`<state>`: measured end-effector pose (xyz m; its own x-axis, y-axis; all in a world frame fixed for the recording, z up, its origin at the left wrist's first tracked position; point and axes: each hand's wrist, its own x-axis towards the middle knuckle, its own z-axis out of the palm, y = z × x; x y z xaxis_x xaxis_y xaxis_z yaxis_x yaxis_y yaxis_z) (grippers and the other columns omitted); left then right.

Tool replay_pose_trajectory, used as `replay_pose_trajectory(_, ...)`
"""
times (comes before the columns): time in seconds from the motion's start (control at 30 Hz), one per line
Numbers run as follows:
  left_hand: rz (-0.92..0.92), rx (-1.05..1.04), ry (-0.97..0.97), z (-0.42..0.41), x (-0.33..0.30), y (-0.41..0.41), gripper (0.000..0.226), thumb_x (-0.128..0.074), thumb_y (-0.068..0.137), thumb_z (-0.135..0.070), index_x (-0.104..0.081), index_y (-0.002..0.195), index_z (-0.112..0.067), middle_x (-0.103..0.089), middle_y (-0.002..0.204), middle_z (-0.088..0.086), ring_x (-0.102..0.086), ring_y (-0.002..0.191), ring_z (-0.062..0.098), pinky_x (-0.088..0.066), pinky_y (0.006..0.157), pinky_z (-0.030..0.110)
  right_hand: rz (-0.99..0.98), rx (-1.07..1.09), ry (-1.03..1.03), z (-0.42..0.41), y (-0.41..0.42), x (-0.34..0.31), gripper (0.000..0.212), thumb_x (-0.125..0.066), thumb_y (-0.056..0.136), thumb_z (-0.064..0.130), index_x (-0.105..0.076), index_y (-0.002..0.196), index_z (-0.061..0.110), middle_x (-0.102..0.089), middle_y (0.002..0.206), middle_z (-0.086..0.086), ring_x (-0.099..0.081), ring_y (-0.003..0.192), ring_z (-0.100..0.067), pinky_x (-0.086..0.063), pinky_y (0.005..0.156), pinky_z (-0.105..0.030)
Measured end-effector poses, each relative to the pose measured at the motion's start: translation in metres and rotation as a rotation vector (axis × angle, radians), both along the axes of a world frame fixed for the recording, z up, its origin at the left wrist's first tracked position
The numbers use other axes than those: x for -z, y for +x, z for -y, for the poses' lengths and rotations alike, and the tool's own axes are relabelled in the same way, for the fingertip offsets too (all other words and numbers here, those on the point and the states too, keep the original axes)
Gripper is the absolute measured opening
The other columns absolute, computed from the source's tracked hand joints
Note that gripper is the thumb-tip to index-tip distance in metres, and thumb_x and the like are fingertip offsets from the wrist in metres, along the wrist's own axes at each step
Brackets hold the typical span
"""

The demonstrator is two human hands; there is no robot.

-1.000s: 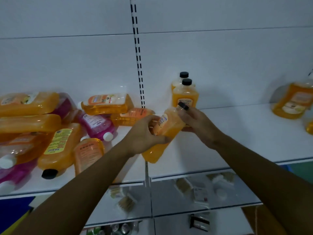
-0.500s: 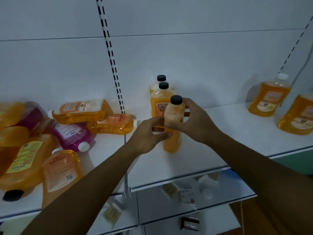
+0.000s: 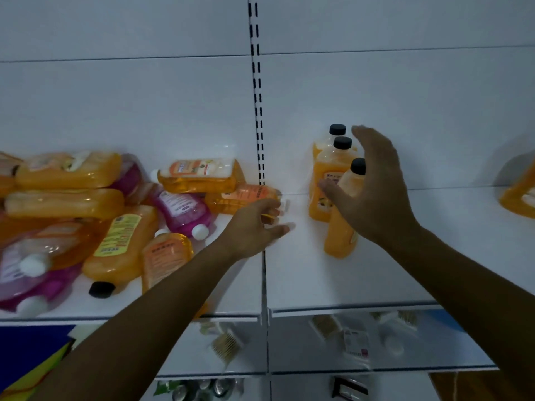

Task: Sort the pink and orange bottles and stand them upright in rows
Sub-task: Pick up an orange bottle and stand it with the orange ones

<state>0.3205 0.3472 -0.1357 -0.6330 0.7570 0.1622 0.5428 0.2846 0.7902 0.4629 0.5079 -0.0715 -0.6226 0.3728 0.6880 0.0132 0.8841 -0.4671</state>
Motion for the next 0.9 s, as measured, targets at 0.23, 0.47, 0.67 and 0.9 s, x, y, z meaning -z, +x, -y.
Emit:
replay_pose_trajectory(0.23, -0.186, -0.089, -0.024, 0.057, -0.026, -0.016, 0.037, -0.068, 0.088, -0.024, -0.059, 0.123, -0.016, -0.064, 0.115, -0.006, -0.061, 0.102, 0.008, -0.05, 0.087, 0.021, 0.06, -0.175, 0.269, 0.059, -0.054, 0.003, 0.06, -0.063, 0.086, 0.041, -0.049, 0.133, 0.008, -0.055, 0.133, -0.011, -0.05, 0.125, -0.026, -0.042, 0.104, -0.042)
replay_pose_trajectory(0.47, -0.302, -0.36, -0.182, 0.141, -0.027, -0.03, 0.036, -0.064, 0.089, -0.027, -0.059, 0.123, -0.017, -0.062, 0.114, -0.004, -0.057, 0.102, 0.011, -0.041, 0.081, 0.023, 0.313, -0.344, 0.049, 0.113, -0.105, 0.038, 0.059, -0.07, 0.083, 0.042, -0.05, 0.133, 0.016, -0.057, 0.13, -0.006, -0.059, 0.112, -0.025, -0.053, 0.09, -0.041)
replay_pose_trajectory(0.67, -0.376, -0.561, -0.276, 0.197, -0.014, -0.015, 0.052, -0.063, 0.088, -0.045, -0.056, 0.128, -0.013, -0.064, 0.115, 0.005, -0.061, 0.095, 0.017, -0.051, 0.076, 0.03, 0.537, -0.479, -0.211, 0.157, -0.137, 0.069, 0.054, -0.061, 0.086, 0.051, -0.051, 0.134, 0.027, -0.062, 0.123, 0.006, -0.06, 0.108, -0.014, -0.053, 0.085, -0.029)
replay_pose_trajectory(0.9, -0.128, -0.54, -0.348, 0.202, -0.003, 0.019, 0.059, -0.055, 0.084, -0.064, -0.053, 0.121, -0.018, -0.066, 0.104, -0.001, -0.063, 0.085, 0.011, -0.056, 0.072, 0.03, 0.547, -0.261, -0.086, 0.177, -0.138, 0.077, 0.046, -0.055, 0.09, 0.056, -0.054, 0.121, 0.022, -0.06, 0.113, 0.001, -0.058, 0.096, -0.015, -0.053, 0.078, -0.029)
